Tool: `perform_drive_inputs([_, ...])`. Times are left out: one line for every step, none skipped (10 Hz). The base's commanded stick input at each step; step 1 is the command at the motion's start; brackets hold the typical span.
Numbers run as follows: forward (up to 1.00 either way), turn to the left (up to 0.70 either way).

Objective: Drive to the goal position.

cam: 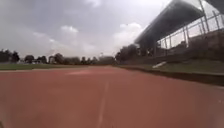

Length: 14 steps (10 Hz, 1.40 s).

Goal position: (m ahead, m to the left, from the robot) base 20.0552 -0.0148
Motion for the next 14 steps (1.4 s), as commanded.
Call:
perform_drive_inputs([0.45,0.0])
perform_drive_inputs([0.45,0.0])
perform_drive_inputs([0.45,0.0])
perform_drive_inputs([0.45,0.0])
perform_drive_inputs([0.45,0.0])
perform_drive_inputs([0.45,0.0])
perform_drive_inputs([0.45,0.0])
perform_drive_inputs([0.45,0.0])
perform_drive_inputs([0.45,0.0])
perform_drive_inputs([0.45,0.0])
perform_drive_inputs([0.45,0.0])
perform_drive_inputs([0.45,0.0])
perform_drive_inputs([0.45,0.0])
perform_drive_inputs([0.45,0.0])
